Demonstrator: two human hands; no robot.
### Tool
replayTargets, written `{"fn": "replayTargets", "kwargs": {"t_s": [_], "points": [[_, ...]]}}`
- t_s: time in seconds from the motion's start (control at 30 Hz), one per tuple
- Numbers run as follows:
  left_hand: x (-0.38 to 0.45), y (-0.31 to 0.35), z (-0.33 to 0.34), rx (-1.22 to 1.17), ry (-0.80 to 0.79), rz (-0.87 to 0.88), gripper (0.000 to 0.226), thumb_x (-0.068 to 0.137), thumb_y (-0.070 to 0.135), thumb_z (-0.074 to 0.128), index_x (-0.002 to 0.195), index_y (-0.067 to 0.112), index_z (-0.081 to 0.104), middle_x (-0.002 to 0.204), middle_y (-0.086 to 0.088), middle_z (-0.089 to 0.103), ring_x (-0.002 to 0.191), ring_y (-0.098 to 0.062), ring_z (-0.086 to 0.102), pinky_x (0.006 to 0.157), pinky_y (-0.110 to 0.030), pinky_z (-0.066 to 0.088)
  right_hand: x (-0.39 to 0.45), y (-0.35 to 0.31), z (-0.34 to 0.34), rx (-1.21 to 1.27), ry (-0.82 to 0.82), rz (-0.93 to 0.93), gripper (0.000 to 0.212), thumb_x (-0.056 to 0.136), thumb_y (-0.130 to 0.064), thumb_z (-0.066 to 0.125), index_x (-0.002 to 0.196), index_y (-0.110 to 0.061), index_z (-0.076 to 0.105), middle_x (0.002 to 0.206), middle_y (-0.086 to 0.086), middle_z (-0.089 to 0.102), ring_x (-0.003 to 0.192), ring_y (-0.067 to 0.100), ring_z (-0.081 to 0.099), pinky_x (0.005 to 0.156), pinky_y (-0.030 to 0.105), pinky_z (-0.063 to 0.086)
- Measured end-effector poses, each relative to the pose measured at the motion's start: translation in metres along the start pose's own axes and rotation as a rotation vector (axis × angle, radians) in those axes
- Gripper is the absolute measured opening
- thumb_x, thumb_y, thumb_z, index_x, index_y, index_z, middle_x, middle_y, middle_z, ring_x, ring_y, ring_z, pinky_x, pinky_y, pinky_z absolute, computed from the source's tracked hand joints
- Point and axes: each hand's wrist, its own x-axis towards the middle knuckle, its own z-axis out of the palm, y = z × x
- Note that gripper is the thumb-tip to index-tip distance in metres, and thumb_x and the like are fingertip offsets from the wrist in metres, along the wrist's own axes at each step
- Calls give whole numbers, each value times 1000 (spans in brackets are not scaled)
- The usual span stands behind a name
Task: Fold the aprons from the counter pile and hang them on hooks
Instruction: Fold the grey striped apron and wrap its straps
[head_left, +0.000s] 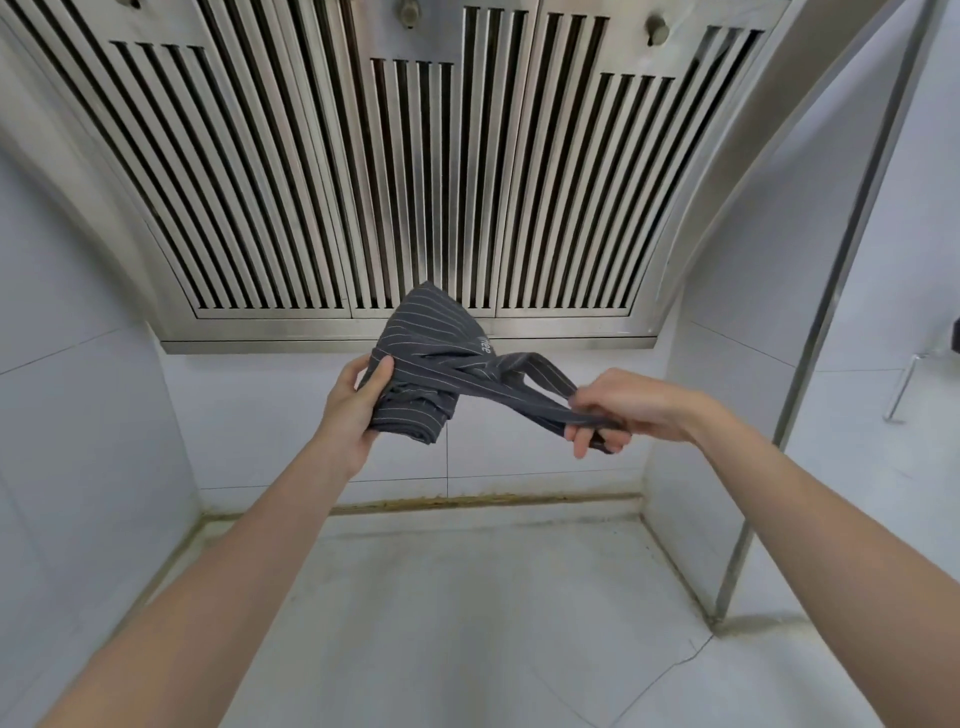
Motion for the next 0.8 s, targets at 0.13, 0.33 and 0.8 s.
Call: {"fn": "replayTargets", "kwargs": {"t_s": [0.13, 0.33, 0.8], "points": [[-14, 6, 14, -35, -232, 31, 33, 90, 27, 54, 123, 22, 51, 115, -4, 63, 95, -17, 63, 75, -29, 51, 26, 19, -2, -305, 145, 30, 11, 85, -6, 61, 87, -4, 71, 98, 13, 71, 84, 21, 68, 73, 27, 50], [-26, 2, 41, -253, -398, 1, 49, 86, 34, 52, 133, 26, 47, 122, -3, 63, 104, -19, 63, 80, -32, 55, 53, 13, 44, 728, 949, -200, 13, 89, 0, 55, 87, -10, 63, 86, 0, 63, 79, 15, 58, 68, 22, 44], [-11, 10, 34, -305, -17, -471, 23, 96, 8, 47, 76, 2, 56, 54, -10, 61, 40, -13, 60, 45, -16, 51, 18, -32, 41, -1026, 217, -583, 117, 70, -35, 80, 150, -29, -4, 159, -7, -2, 143, 13, -6, 118, 40, -2]]}}
